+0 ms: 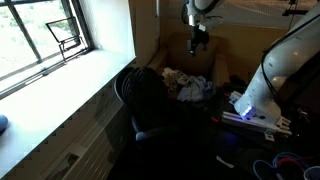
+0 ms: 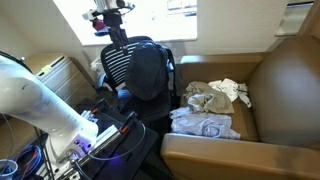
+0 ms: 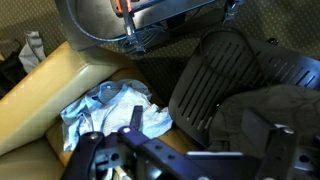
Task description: Move the khaki pair of shorts from the couch to the chair
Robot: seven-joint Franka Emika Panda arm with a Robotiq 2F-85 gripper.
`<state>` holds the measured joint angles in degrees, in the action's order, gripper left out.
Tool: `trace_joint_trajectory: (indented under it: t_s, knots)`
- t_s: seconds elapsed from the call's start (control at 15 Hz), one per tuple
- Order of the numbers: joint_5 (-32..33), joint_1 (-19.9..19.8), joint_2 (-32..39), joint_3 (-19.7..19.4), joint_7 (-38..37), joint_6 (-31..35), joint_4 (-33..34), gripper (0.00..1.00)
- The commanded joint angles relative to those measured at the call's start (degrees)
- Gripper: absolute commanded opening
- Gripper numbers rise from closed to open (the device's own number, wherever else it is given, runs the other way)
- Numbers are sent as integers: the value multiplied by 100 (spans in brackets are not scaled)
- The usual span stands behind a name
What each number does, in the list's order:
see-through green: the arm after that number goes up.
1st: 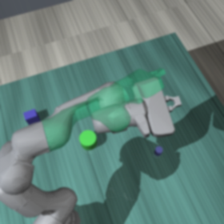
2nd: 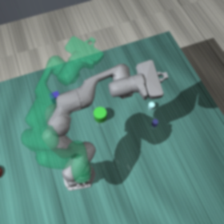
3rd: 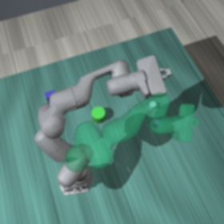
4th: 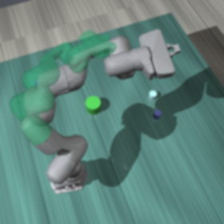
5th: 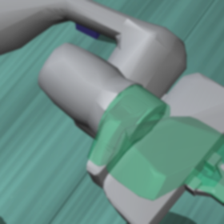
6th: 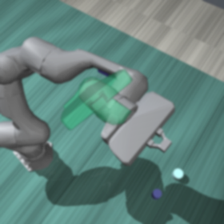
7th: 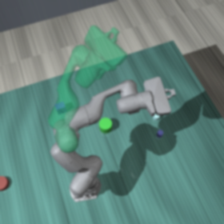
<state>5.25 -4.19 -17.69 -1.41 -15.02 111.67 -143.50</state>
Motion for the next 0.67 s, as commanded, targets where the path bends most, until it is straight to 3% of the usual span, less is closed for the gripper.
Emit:
trace_joint_trajectory:
  t_s: [0.0,0.27,0.4,0.6]
  knots:
    - [-62,-161,205,-162,27,121,21,100]
    - [4,-211,433,-253,261,255,-2,100]
    - [136,-487,1394,-398,-507,1260,198,100]
    - [179,-669,2151,-657,-1075,2520,319,100]
